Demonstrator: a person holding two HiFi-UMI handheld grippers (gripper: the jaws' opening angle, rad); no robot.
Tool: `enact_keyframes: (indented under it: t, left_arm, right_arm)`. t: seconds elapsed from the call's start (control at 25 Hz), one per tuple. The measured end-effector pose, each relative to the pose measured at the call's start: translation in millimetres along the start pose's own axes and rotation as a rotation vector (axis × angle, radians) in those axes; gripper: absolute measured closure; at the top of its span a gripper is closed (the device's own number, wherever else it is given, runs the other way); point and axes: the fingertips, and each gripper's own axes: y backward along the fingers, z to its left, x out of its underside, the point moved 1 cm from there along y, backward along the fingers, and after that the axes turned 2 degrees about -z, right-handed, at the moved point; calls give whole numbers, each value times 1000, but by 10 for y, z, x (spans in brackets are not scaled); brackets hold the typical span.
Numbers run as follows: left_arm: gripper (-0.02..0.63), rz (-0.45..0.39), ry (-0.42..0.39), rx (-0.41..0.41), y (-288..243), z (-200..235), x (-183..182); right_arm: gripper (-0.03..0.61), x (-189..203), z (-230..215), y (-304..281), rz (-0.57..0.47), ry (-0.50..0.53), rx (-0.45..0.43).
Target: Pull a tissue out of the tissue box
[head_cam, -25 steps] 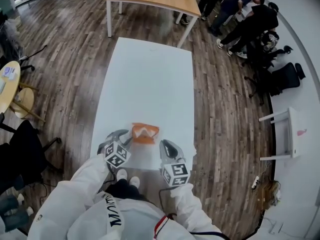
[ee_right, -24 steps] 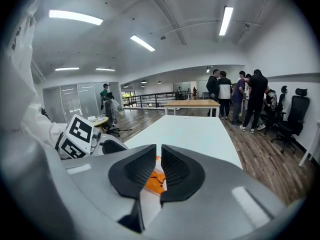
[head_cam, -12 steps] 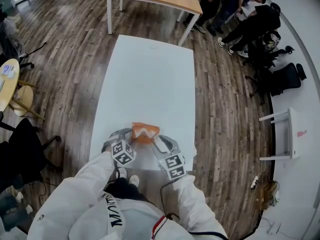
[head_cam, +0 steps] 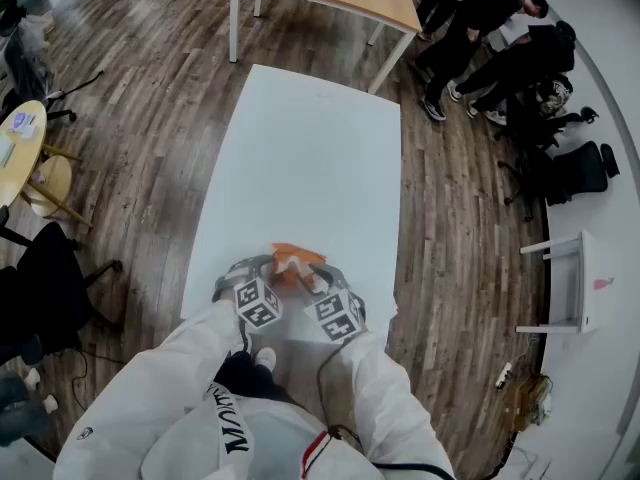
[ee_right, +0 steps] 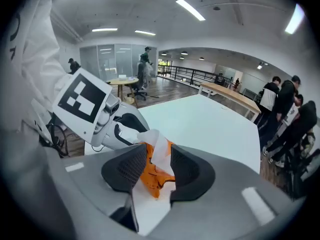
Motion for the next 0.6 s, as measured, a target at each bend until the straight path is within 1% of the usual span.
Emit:
enact_keyframes:
  t: [0.12, 0.24, 0.6]
  left_arm:
    - [427, -3, 2, -4, 2, -13, -10]
    - [428, -4, 6, -6, 11, -18, -15]
    - [428, -1, 9, 1, 23, -29, -7]
  right_arm:
    - [428, 19, 15, -115, 44, 68, -15]
    - [431, -2, 23, -217, 62, 101, -22]
    - [453, -3, 44, -388, 69, 82, -27]
